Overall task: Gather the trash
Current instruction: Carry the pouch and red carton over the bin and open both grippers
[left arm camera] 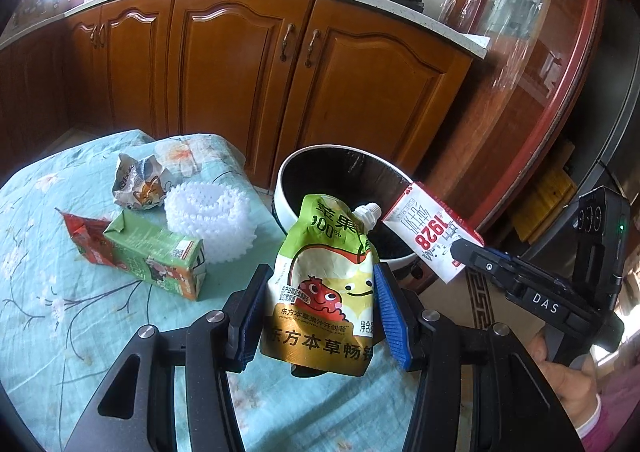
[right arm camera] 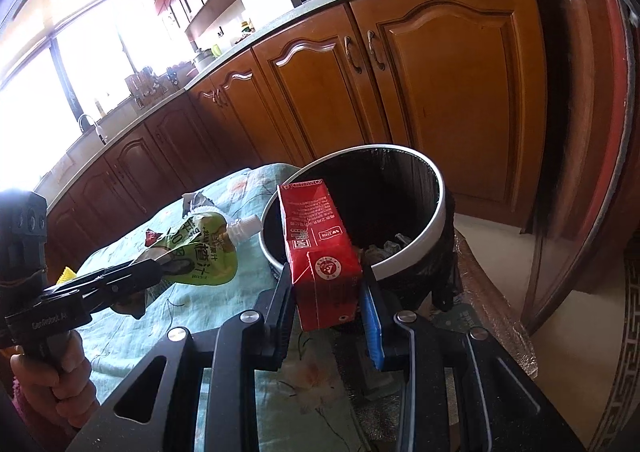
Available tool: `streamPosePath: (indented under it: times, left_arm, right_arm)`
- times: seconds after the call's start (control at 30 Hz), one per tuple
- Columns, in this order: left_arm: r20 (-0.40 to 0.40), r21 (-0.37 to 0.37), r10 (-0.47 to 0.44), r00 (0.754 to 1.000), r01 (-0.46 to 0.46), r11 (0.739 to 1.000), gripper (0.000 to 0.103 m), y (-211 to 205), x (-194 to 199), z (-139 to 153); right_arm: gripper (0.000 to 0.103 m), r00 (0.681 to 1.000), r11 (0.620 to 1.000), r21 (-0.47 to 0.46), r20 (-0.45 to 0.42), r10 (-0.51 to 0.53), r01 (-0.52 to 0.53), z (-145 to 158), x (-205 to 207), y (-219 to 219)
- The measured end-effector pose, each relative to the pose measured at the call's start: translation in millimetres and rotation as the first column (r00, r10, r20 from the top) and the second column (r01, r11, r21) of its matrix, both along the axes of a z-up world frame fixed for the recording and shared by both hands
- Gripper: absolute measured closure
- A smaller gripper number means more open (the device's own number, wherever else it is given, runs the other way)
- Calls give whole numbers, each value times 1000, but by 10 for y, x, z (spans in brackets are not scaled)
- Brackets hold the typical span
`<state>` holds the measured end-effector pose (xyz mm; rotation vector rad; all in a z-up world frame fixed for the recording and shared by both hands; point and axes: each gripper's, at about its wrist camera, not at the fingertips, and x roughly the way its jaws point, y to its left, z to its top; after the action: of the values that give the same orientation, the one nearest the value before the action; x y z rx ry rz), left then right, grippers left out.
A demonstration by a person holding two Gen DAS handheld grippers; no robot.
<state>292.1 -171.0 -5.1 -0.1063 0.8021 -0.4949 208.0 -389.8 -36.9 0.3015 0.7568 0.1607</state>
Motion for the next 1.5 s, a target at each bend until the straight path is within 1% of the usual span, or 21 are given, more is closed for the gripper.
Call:
streamPosePath:
  times: [0.37,0.6,0.8,1.07,1.27,1.3,1.33,1.43,1.5]
  left_arm:
    - [1,40,-14,1000,14,999,53,-400,495,-12]
    - [-27,75,-25,999,27,997,53,-601,732,-131]
    - [-32,104,-32,999,36,994,53,-742,858,-158]
    - [-34,121,-30,999,33,992,53,-797,939,-192]
    - [-41,111,-28,999,32,993,47,-823,957,-199]
    - [-46,109,-28,999,33,993,48,-826,963,-202]
    - [-50,109,-23,998,29,994,46,-818,968,-200]
    - [-56,90,-24,998,29,996,44,-780,943,-196]
    - [-49,83,-13,999,17,996,42,-721,903,-181]
  right_arm:
    - [73,999,998,-60,-30,-15,13,54,384,-137]
    - [73,998,997,-82,-59,-21,16,2,568,-208]
    - [73,997,995,-95,-78,-22,14,-11,705,-271]
    - [73,995,994,-108,-95,-23,12,-46,822,-266]
    - [72,994,995,-100,-104,-27,17,-62,906,-293]
    - [71,994,995,-96,-105,-28,18,-69,913,-301]
    - [71,994,996,-90,-106,-29,19,-72,924,-313]
    - [66,994,998,-62,-104,-31,25,-76,929,-348]
    - [57,995,998,-51,-98,-34,30,-70,907,-360]
